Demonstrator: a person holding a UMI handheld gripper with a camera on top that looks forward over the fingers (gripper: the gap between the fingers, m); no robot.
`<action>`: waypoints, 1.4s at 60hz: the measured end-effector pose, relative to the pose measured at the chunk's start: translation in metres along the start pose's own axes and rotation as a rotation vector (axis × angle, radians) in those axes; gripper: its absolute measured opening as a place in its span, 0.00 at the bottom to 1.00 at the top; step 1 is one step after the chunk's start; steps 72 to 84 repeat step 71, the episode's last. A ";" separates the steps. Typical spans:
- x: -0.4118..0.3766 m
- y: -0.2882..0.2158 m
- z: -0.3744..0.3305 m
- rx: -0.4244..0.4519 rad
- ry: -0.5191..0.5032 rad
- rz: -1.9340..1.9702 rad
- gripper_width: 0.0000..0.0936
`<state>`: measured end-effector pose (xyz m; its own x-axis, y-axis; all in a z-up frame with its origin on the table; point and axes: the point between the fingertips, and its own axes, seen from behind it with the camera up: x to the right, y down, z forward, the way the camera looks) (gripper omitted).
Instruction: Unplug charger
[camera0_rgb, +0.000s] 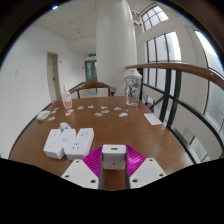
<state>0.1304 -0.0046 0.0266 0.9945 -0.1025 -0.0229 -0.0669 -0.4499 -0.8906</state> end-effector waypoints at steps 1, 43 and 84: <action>0.000 -0.001 0.001 0.005 0.005 -0.008 0.33; -0.025 -0.014 -0.122 0.217 -0.024 -0.082 0.91; -0.039 -0.015 -0.197 0.330 -0.062 -0.108 0.88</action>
